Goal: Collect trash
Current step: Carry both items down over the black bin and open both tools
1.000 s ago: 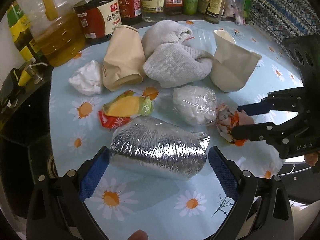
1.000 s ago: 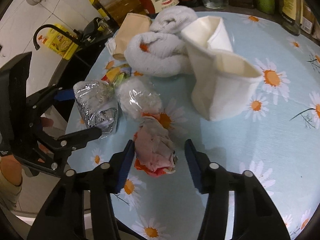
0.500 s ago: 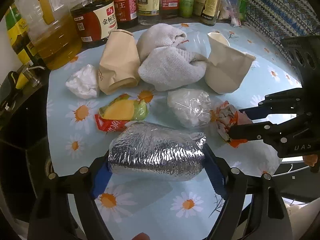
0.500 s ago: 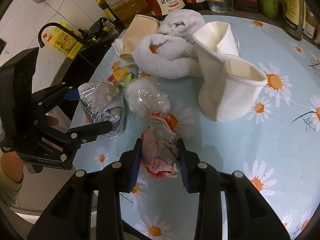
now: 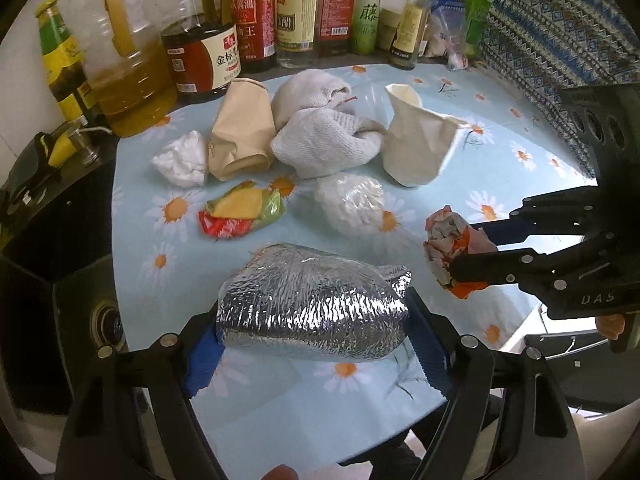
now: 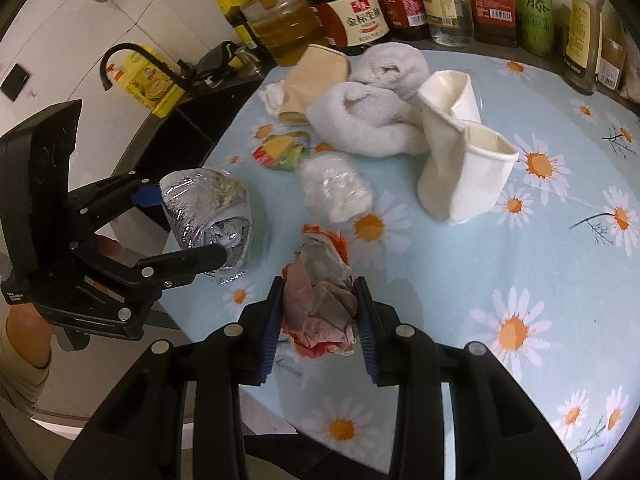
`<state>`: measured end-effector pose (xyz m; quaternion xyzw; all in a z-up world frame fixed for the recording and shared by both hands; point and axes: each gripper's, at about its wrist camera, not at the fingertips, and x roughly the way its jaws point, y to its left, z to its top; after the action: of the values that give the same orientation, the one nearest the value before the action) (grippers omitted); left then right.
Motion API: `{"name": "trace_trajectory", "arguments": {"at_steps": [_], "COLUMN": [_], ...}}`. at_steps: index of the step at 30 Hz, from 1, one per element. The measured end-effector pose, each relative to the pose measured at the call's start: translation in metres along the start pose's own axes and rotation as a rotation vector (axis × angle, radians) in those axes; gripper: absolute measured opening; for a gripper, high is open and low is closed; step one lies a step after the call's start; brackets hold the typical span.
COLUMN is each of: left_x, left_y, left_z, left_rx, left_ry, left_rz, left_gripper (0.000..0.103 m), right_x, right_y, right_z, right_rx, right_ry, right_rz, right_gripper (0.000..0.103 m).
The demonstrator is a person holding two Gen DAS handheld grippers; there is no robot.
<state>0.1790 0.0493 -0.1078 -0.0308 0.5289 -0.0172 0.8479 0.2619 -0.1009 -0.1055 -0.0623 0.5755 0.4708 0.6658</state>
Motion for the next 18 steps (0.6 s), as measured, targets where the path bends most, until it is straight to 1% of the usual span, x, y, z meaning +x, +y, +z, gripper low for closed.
{"name": "trace_trajectory", "arguments": {"at_steps": [4, 11, 18], "left_x": [-0.016, -0.041, -0.058], "left_y": [-0.006, -0.014, -0.022], "left_z": [-0.018, -0.059, -0.105], "left_rx": [-0.020, -0.082, -0.145], "left_ry": [-0.013, -0.040, -0.053], "left_rz": [0.000, -0.016, -0.041], "left_gripper": [0.079, 0.079, 0.079], "right_x": [-0.008, -0.019, -0.016], "right_y": [0.014, 0.040, 0.061], "right_z": [-0.015, -0.051, -0.092], "right_rx": [-0.004, -0.004, 0.013], "right_ry": [-0.006, -0.013, 0.004], "right_rz": [-0.003, -0.002, 0.004], "right_gripper": [0.036, 0.036, 0.036]}}
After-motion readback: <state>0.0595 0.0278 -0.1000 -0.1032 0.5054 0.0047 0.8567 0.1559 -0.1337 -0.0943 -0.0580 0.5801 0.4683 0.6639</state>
